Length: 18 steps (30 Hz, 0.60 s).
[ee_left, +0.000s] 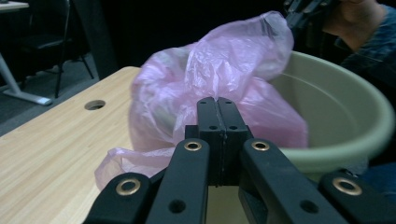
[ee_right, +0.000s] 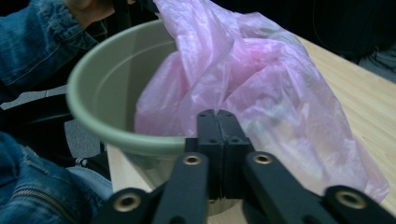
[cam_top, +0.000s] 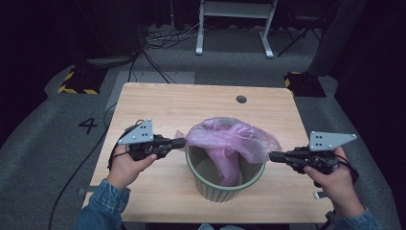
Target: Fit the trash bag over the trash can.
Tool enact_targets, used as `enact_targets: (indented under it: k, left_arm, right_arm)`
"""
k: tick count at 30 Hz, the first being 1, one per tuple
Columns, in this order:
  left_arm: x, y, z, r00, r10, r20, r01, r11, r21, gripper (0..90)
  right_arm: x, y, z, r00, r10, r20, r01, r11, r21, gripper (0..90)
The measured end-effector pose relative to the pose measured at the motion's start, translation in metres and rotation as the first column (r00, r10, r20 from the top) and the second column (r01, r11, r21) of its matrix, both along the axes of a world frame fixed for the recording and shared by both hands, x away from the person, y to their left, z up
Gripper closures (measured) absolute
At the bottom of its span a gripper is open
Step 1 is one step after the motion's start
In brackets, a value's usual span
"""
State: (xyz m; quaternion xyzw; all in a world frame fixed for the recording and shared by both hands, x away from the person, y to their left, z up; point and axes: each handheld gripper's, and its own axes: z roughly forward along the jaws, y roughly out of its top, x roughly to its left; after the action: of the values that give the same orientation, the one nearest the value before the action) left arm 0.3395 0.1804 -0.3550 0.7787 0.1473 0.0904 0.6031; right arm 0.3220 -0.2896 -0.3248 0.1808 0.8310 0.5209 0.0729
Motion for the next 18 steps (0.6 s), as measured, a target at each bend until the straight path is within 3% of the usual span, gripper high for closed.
enact_targets:
  k: [8, 13, 16, 18]
  left_arm:
    - [-0.033, 0.01, -0.023, 0.9982, -0.057, -0.016, 0.057, 0.9981, -0.025, 90.0]
    - [-0.051, 0.006, -0.044, 0.9936, -0.106, -0.04, 0.107, 0.994, 0.026, 90.0]
    - [-0.054, 0.001, -0.057, 0.9871, -0.145, -0.069, 0.146, 0.9893, 0.011, 90.0]
    - [-0.055, -0.003, -0.063, 0.9867, -0.147, -0.07, 0.149, 0.9881, 0.037, 90.0]
  right_arm:
    - [-0.029, -0.007, -0.019, 0.9968, 0.056, -0.057, -0.058, 0.998, -0.028, 90.0]
    - [-0.043, -0.006, -0.039, 0.9891, 0.094, -0.113, -0.103, 0.992, -0.073, 90.0]
    - [-0.044, -0.005, -0.057, 0.9815, 0.1, -0.163, -0.114, 0.99, -0.082, 90.0]
    - [-0.043, -0.003, -0.069, 0.9754, 0.101, -0.196, -0.119, 0.99, -0.081, 90.0]
